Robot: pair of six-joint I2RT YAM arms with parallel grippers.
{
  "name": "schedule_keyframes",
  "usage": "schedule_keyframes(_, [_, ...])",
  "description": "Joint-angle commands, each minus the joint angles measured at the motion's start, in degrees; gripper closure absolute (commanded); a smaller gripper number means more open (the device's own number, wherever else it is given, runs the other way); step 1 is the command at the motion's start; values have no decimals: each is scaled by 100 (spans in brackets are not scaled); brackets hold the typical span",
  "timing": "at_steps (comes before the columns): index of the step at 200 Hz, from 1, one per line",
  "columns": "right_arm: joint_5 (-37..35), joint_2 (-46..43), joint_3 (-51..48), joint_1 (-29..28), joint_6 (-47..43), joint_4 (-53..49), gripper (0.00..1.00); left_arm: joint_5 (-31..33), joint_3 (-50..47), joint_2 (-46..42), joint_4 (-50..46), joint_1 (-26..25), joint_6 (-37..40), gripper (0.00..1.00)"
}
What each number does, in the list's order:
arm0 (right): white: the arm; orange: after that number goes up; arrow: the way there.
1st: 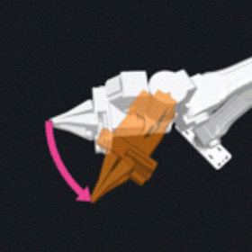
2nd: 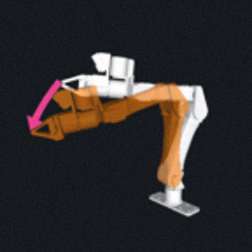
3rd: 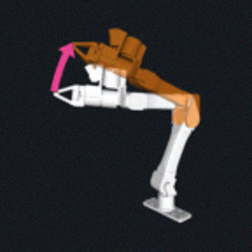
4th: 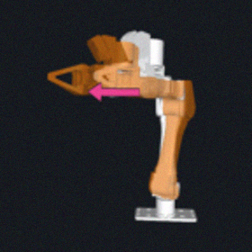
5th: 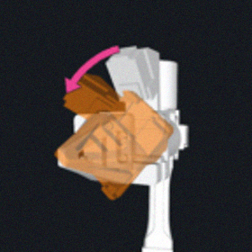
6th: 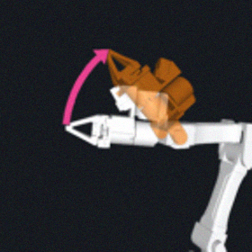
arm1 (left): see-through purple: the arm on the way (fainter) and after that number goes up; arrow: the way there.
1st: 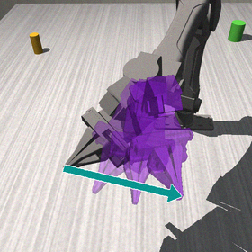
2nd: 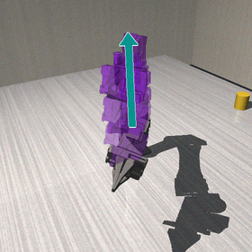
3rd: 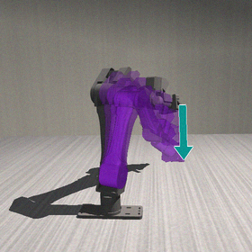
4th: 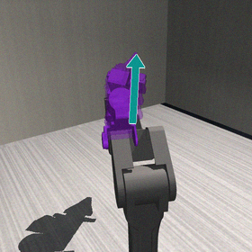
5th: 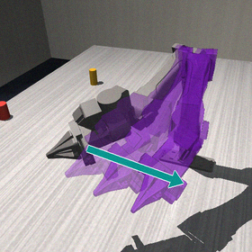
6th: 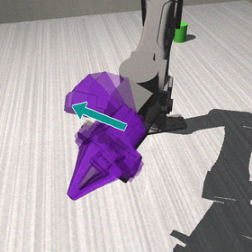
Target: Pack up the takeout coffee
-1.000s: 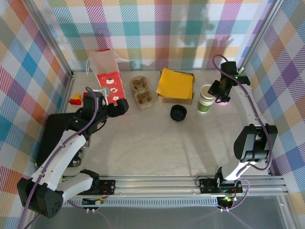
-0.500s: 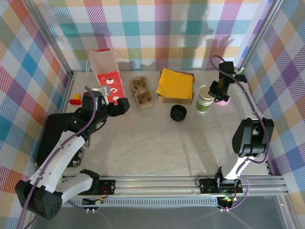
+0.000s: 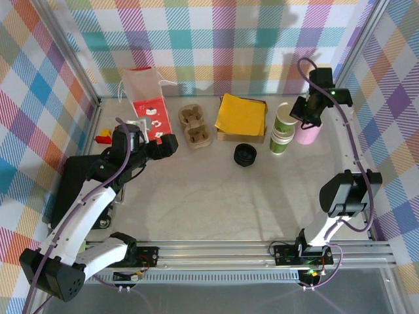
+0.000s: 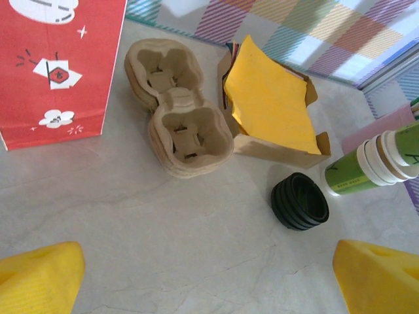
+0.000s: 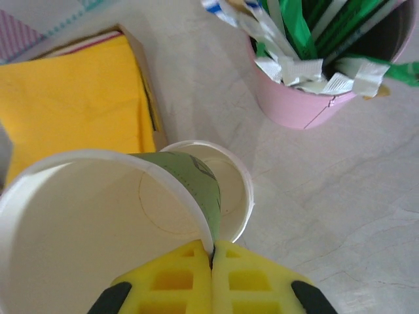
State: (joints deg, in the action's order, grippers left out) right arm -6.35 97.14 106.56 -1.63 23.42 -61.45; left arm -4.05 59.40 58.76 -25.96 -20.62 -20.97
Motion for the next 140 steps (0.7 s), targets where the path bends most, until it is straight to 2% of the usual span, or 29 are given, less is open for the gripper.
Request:
schedule_keyframes(1, [243,-472,497,-150,-288,-729,96,-63,332,-133,-207,-56,93,3])
schedule_keyframes(35, [573,-886,666,-601,-360,-1010,96,46,528,-237,-400,-56,122,3])
schedule_keyframes(63, [543,-1171,345,-1428,-233,-1018,96,133,547,-370,-448,-57,145,3])
schedule_keyframes(100, [382,-1461,-751,-2688,140,-199,94,135,538,-445,-506,-56,215,3])
schedule_keyframes(140, [135,-1331,-1757,-3459,489,665,94,123,435,-528,-457,-60,201,3])
